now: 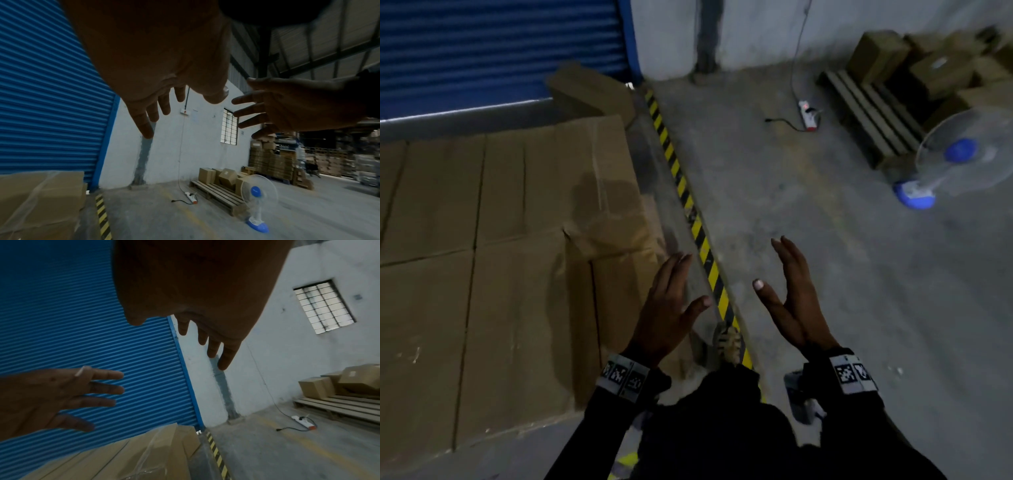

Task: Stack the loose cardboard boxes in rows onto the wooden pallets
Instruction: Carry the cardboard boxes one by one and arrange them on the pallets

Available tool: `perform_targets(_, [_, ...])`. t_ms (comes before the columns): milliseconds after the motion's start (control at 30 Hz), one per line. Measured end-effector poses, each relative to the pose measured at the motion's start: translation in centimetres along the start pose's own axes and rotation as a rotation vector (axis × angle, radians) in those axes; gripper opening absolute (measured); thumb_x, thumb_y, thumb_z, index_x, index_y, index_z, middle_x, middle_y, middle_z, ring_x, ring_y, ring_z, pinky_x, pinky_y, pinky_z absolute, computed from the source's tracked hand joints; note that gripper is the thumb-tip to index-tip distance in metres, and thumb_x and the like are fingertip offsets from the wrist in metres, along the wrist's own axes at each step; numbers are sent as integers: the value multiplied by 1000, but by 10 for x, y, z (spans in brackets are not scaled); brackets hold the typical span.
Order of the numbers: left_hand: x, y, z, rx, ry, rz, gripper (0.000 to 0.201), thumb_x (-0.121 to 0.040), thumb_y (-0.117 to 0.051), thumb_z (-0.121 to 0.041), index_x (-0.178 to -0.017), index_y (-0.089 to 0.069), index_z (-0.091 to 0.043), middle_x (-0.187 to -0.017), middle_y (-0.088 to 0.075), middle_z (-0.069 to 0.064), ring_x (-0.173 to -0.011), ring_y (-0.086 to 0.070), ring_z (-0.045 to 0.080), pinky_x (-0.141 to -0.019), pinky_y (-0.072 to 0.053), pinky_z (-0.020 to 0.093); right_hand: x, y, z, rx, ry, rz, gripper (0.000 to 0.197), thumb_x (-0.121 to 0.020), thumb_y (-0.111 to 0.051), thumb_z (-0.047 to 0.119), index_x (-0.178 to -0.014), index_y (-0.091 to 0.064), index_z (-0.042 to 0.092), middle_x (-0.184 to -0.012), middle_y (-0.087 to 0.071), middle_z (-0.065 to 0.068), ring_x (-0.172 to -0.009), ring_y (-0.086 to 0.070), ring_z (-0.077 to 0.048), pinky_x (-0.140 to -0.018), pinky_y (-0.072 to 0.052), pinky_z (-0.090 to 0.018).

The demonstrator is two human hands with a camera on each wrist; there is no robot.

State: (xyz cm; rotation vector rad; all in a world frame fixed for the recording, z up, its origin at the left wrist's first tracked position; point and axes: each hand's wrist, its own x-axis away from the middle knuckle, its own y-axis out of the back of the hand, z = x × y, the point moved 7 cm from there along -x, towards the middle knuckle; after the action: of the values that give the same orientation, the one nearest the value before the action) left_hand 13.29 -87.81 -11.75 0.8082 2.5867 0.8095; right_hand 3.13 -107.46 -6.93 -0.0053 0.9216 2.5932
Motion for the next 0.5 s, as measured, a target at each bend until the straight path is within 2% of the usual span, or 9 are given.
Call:
perform_targets(100, [-68, -22, 9, 10, 67, 4, 74, -92, -54, -56, -153, -24, -26, -159, -24, -3, -146, -23, 14, -115, -31, 41, -72, 12, -27, 51, 57, 71, 71, -93, -50, 56, -153, -25, 29, -162, -16, 8, -149, -16, -8, -113, -26, -32])
perform_targets(167, [-120, -36, 12, 43, 96, 20, 75, -93, -57, -50, -153, -23, -21, -159, -23, -2, -146, -23, 15, -117, -28, 38, -125, 23, -48, 84, 38, 93, 73, -92, -48, 63, -153, -25, 30, -162, -17, 5, -149, -18, -11, -116, -28, -38])
perform_targets(300, [-216, -41, 5, 2, 57, 0, 71, -95, -58, -43, -152, -27, -15, -156, -28, 1, -145, -25, 13, -116, -27, 31, -221, 31, -80, 57, 31, 145, 76, -91, -43, 69, -154, -22, 31, -162, -16, 4, -149, -18, -14, -117, -29, -46])
perform_targets(333, [-240, -39, 3, -1, 44, -19, 69, -95, -58, -41, -151, -29, -14, -154, -31, 0, -143, -26, 7, -115, -27, 29, -247, 32, -86, 44, 30, 152, 76, -91, -44, 68, -154, -21, 31, -162, -16, 4, -149, -17, -14, -117, -29, -47])
perform_targets(400, [-278, -34, 4, 39, 47, -43, 63, -95, -61, -34, -149, -32, -17, -150, -34, -11, -138, -24, -10, -113, -26, 19, -291, 29, -94, 34, 37, 160, 75, -92, -44, 67, -154, -21, 32, -162, -16, 5, -149, -16, -14, -118, -27, -46])
perform_targets(433, [-303, -33, 11, 51, 91, -38, 62, -95, -61, -35, -148, -31, -21, -150, -33, -14, -137, -24, -11, -114, -25, 18, -320, 29, -100, 33, 39, 168, 75, -92, -44, 66, -154, -22, 31, -162, -16, 5, -149, -16, -13, -119, -26, -42])
perform_targets(500, [-344, -30, 32, 19, 205, -34, 70, -93, -58, -45, -151, -28, -23, -156, -29, -7, -143, -25, 5, -117, -26, 30, -373, 23, -108, 20, 67, 184, 73, -93, -46, 62, -153, -25, 27, -161, -19, 4, -148, -17, -11, -118, -24, -35])
